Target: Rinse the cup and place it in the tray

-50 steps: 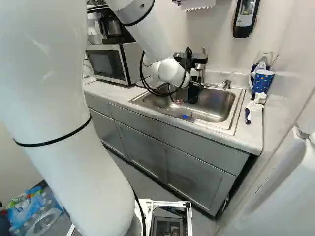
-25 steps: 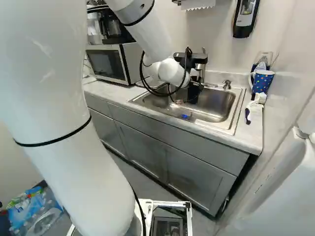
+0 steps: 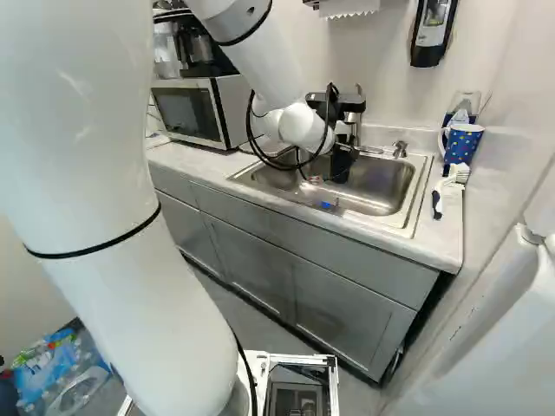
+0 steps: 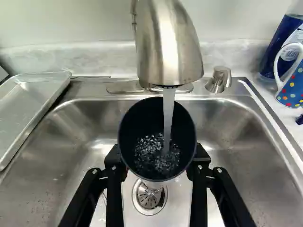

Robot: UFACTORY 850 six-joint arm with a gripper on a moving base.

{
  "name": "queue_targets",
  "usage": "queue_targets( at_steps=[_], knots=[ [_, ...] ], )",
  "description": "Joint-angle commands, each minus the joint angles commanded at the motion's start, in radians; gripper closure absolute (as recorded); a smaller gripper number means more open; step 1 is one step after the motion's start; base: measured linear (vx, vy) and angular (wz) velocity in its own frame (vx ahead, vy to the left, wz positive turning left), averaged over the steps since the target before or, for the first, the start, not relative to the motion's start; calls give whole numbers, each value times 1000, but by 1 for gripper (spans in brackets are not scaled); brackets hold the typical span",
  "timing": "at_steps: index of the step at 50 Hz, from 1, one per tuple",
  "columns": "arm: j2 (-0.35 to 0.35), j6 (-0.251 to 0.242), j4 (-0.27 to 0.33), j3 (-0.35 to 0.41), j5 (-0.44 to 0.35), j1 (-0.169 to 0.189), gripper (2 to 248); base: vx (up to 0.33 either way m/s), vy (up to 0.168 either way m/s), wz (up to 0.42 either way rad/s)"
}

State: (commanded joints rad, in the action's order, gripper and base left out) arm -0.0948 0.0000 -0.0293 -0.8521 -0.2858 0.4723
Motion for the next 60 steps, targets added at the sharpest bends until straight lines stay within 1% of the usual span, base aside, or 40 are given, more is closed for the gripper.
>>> queue_targets(
  at_steps=[60],
  knots=[
    [0,0,0,0,0,0,124,0,0,0]
  ],
)
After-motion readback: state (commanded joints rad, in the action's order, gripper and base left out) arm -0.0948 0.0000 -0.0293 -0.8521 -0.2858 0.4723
